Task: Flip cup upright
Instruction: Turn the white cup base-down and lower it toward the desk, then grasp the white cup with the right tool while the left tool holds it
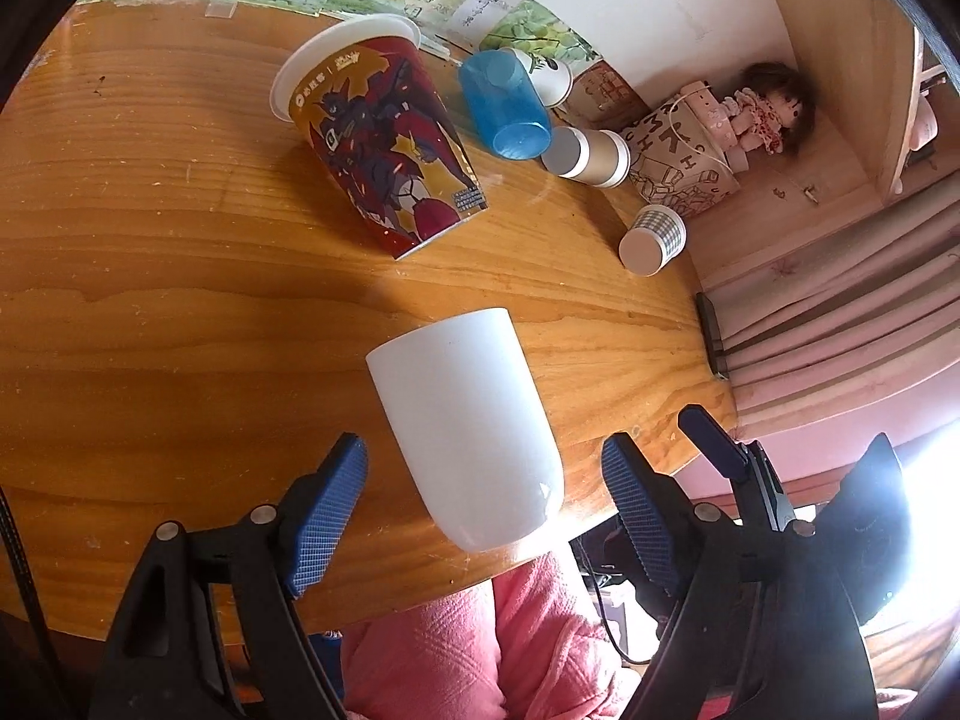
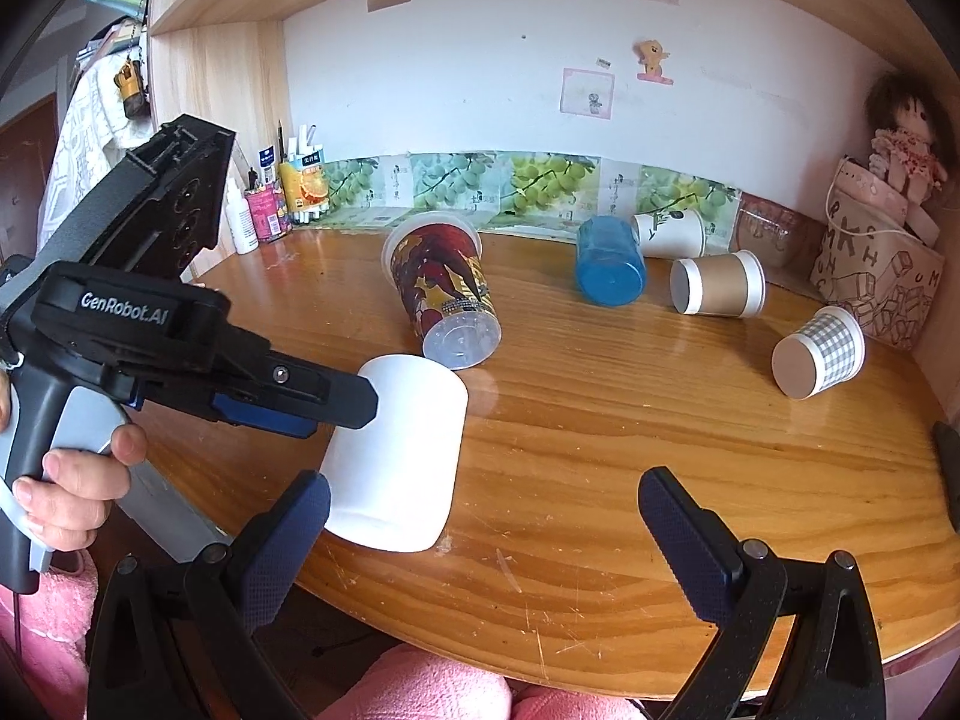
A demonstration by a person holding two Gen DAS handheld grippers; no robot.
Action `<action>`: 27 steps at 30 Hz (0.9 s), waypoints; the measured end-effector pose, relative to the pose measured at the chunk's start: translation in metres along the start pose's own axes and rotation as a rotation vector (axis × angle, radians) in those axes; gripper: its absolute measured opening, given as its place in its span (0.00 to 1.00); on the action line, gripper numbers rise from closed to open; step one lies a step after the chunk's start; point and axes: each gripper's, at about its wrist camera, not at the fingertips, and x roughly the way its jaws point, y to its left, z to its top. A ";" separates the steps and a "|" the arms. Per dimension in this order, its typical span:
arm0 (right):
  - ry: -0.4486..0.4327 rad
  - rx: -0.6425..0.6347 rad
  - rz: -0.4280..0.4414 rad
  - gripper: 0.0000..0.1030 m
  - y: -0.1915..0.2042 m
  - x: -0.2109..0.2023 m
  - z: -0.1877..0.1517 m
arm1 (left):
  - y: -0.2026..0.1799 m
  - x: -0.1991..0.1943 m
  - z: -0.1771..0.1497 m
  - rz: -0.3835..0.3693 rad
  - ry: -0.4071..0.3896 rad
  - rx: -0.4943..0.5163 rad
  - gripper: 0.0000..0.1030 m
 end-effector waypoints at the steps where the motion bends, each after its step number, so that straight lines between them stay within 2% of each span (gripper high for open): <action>1: 0.001 0.004 -0.001 1.00 0.001 0.001 0.001 | 0.001 -0.003 -0.001 0.008 -0.006 0.002 0.81; 6: 0.001 0.036 0.016 1.00 0.003 0.007 0.010 | 0.012 -0.022 -0.008 0.034 -0.065 -0.008 0.81; 11: -0.008 0.065 0.033 1.00 0.006 0.014 0.022 | 0.024 -0.041 -0.022 0.170 -0.140 0.008 0.81; 14: -0.004 0.085 0.051 1.00 0.006 0.021 0.028 | 0.033 -0.048 -0.030 0.216 -0.174 0.003 0.81; 22: 0.079 0.090 0.084 1.00 0.011 0.049 0.035 | 0.045 -0.053 -0.047 0.312 -0.231 0.026 0.81; 27: 0.138 0.115 0.103 1.00 0.011 0.068 0.036 | 0.048 -0.050 -0.055 0.336 -0.272 0.038 0.81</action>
